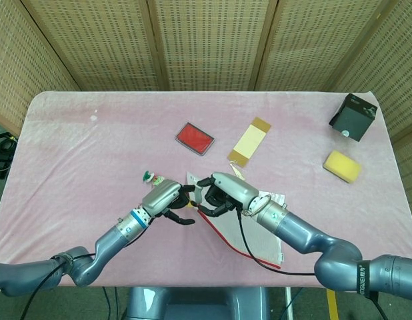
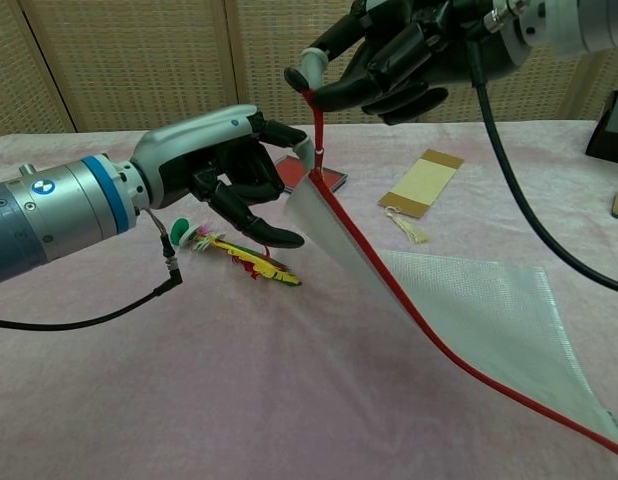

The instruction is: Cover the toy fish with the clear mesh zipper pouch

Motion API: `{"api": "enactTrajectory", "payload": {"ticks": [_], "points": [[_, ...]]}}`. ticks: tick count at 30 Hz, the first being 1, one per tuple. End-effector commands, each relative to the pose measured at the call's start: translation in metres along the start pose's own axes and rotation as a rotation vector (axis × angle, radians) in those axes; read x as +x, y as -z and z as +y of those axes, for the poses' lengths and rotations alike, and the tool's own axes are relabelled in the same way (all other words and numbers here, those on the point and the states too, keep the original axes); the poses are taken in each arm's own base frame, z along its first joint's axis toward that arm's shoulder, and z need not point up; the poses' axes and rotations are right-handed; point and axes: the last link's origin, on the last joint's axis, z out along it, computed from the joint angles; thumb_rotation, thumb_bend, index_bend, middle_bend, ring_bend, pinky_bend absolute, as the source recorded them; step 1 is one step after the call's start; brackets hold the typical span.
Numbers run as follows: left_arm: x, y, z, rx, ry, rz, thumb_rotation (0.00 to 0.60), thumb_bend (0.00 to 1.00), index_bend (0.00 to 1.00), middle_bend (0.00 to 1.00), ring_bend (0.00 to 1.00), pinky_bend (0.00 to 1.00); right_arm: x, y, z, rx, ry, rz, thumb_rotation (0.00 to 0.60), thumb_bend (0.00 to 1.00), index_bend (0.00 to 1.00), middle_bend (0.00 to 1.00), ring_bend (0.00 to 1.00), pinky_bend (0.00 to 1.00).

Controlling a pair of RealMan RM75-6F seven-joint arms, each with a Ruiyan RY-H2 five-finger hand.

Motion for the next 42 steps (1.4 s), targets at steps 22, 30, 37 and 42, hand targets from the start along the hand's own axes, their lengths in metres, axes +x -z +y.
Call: {"api": "enactTrajectory", "payload": {"ticks": [22, 30, 37, 42], "points": [[0.009, -0.009, 0.009, 0.036, 0.173, 0.089, 0.600, 0.69, 0.82, 0.99, 0.85, 0.98, 0.005, 0.019, 0.014, 0.002, 0.029, 0.024, 0.600, 0.82, 0.78, 0.98, 0.95, 1.00], [0.019, -0.008, 0.015, 0.024, 0.236, 0.125, 0.600, 0.70, 0.83, 0.99, 0.85, 0.98, 0.004, 0.032, 0.031, -0.019, 0.067, 0.020, 0.600, 0.82, 0.78, 0.98, 0.95, 1.00], [0.023, -0.007, 0.018, 0.019, 0.290, 0.142, 0.600, 0.70, 0.84, 0.99, 0.85, 0.98, 0.002, 0.032, 0.039, -0.028, 0.080, 0.013, 0.600, 0.82, 0.78, 0.98, 0.95, 1.00], [0.026, -0.006, 0.019, 0.017, 0.302, 0.148, 0.600, 0.71, 0.84, 0.99, 0.85, 0.98, 0.001, 0.028, 0.044, -0.037, 0.073, 0.016, 0.600, 0.82, 0.78, 0.98, 0.95, 1.00]]}}
